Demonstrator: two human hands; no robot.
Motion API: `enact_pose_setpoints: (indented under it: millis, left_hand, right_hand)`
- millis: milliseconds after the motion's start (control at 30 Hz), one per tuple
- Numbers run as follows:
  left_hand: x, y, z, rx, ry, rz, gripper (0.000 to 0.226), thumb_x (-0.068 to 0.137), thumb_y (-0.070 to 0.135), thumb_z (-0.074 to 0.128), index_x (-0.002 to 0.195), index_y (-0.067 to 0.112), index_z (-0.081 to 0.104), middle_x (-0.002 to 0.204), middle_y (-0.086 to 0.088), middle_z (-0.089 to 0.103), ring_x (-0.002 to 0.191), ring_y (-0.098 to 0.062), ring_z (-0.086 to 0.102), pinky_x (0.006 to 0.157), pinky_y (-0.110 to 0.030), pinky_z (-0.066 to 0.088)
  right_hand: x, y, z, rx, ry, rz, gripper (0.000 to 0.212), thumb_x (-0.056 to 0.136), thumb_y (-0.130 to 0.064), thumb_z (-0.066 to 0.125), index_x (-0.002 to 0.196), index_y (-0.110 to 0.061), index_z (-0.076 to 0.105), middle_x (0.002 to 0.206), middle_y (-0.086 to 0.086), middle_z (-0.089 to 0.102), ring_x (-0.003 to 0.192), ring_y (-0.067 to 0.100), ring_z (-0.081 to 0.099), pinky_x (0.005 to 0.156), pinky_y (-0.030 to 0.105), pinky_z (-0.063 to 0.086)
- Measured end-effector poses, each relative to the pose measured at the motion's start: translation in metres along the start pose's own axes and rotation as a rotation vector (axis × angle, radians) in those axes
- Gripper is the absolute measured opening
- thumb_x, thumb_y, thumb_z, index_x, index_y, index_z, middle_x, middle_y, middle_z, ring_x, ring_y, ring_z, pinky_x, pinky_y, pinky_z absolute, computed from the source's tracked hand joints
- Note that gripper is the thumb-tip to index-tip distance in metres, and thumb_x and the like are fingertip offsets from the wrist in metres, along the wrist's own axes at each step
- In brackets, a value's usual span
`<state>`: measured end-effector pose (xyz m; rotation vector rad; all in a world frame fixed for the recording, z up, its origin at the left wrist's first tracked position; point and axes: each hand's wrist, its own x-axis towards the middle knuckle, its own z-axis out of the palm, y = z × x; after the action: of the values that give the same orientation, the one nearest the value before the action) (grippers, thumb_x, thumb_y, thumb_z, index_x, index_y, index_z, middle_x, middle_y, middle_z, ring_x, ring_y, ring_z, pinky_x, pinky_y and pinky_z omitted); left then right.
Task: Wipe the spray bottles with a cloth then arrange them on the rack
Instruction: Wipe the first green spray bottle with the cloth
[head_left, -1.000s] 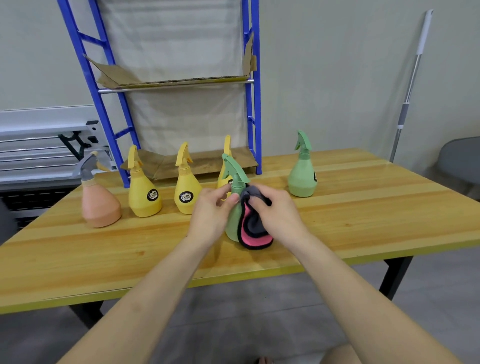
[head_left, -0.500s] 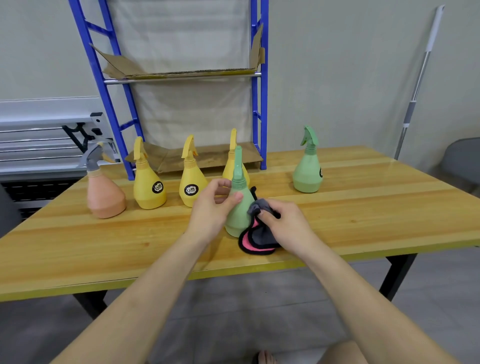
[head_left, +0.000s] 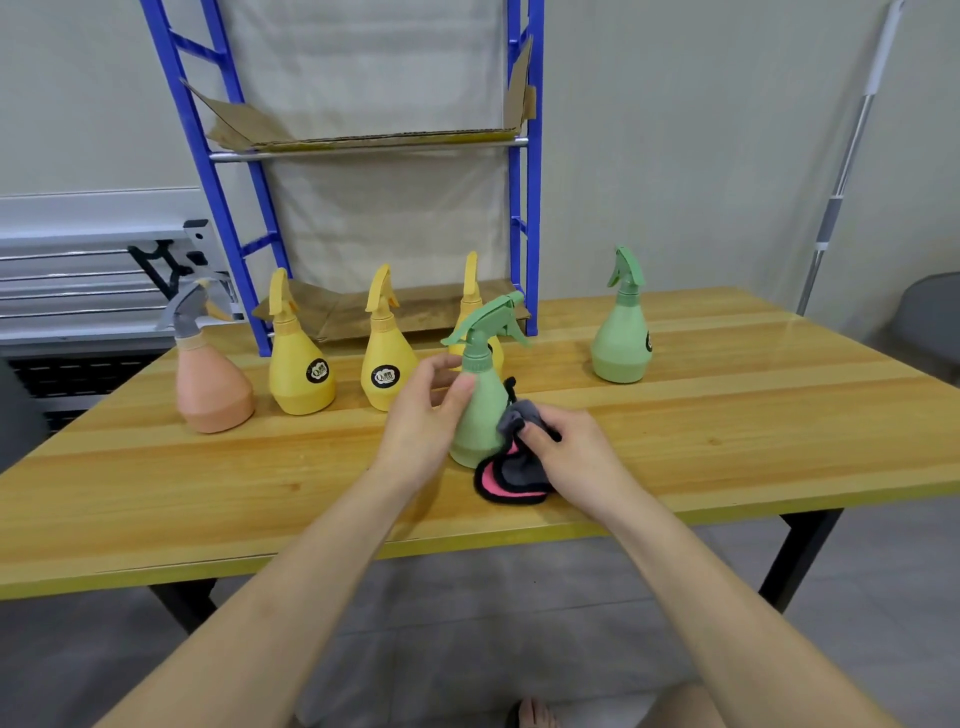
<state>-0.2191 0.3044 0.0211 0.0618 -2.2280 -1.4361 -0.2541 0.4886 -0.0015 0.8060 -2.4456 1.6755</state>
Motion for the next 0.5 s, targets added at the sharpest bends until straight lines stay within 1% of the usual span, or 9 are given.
enact_pose_setpoints:
  millis: [67, 133, 167, 267, 367, 433, 500]
  left_hand:
    - [-0.001, -0.002, 0.0, -0.049, 0.0, -0.005, 0.032, 0.1, 0.034, 0.064, 0.129, 0.026, 0.057, 0.122, 0.01, 0.067, 0.112, -0.007, 0.064, 0.098, -0.039, 0.056]
    - [0.0, -0.005, -0.001, -0.028, -0.013, 0.018, 0.032, 0.097, 0.029, 0.068, 0.127, 0.024, 0.057, 0.123, 0.009, 0.067, 0.113, -0.009, 0.064, 0.099, -0.042, 0.056]
    - [0.0, -0.006, -0.002, -0.016, -0.014, 0.03, 0.033, 0.097, 0.028, 0.068, 0.128, 0.022, 0.058, 0.124, 0.008, 0.067, 0.114, -0.009, 0.063, 0.1, -0.042, 0.055]
    - [0.005, -0.009, -0.002, 0.074, -0.004, 0.078, 0.033, 0.099, 0.028, 0.066, 0.13, 0.021, 0.059, 0.124, 0.006, 0.065, 0.113, -0.009, 0.061, 0.101, -0.039, 0.052]
    - [0.008, -0.013, -0.002, 0.15, -0.005, 0.09, 0.034, 0.102, 0.03, 0.061, 0.135, 0.023, 0.06, 0.117, -0.003, 0.064, 0.106, -0.012, 0.061, 0.096, -0.035, 0.053]
    - [0.008, -0.014, -0.004, 0.167, -0.019, 0.085, 0.037, 0.103, 0.032, 0.059, 0.139, 0.026, 0.059, 0.114, -0.003, 0.065, 0.103, -0.011, 0.062, 0.091, -0.028, 0.051]
    - [0.006, -0.014, -0.006, 0.188, -0.034, 0.094, 0.041, 0.103, 0.033, 0.057, 0.143, 0.027, 0.057, 0.116, 0.001, 0.066, 0.107, -0.008, 0.062, 0.095, -0.03, 0.051]
  right_hand:
    - [0.001, 0.001, 0.001, -0.022, 0.012, 0.003, 0.033, 0.1, -0.012, 0.054, 0.084, -0.035, 0.073, 0.088, -0.016, 0.072, 0.092, 0.008, 0.064, 0.084, 0.028, 0.048]
    - [0.003, -0.002, 0.003, -0.017, 0.027, 0.004, 0.033, 0.1, -0.012, 0.055, 0.085, -0.036, 0.073, 0.087, -0.014, 0.072, 0.09, 0.01, 0.064, 0.083, 0.029, 0.048]
    - [0.004, -0.005, 0.006, 0.002, 0.045, 0.003, 0.032, 0.1, -0.013, 0.055, 0.088, -0.036, 0.074, 0.09, -0.015, 0.073, 0.092, 0.01, 0.064, 0.083, 0.029, 0.048]
    - [0.014, -0.021, 0.012, 0.045, 0.144, -0.041, 0.027, 0.1, -0.018, 0.059, 0.116, -0.032, 0.076, 0.109, -0.019, 0.074, 0.107, 0.004, 0.064, 0.093, 0.024, 0.049]
    - [0.024, -0.031, 0.018, 0.105, 0.17, -0.059, 0.034, 0.101, -0.021, 0.059, 0.133, -0.027, 0.068, 0.128, -0.015, 0.07, 0.121, 0.004, 0.06, 0.104, 0.024, 0.046]
    - [0.02, -0.025, 0.02, 0.11, 0.152, -0.057, 0.035, 0.102, -0.022, 0.058, 0.135, -0.028, 0.067, 0.128, -0.014, 0.07, 0.122, 0.005, 0.06, 0.106, 0.026, 0.047]
    - [0.015, -0.015, 0.017, 0.07, 0.113, -0.059, 0.029, 0.102, -0.022, 0.057, 0.126, -0.032, 0.071, 0.118, -0.017, 0.073, 0.115, 0.006, 0.063, 0.104, 0.031, 0.049]
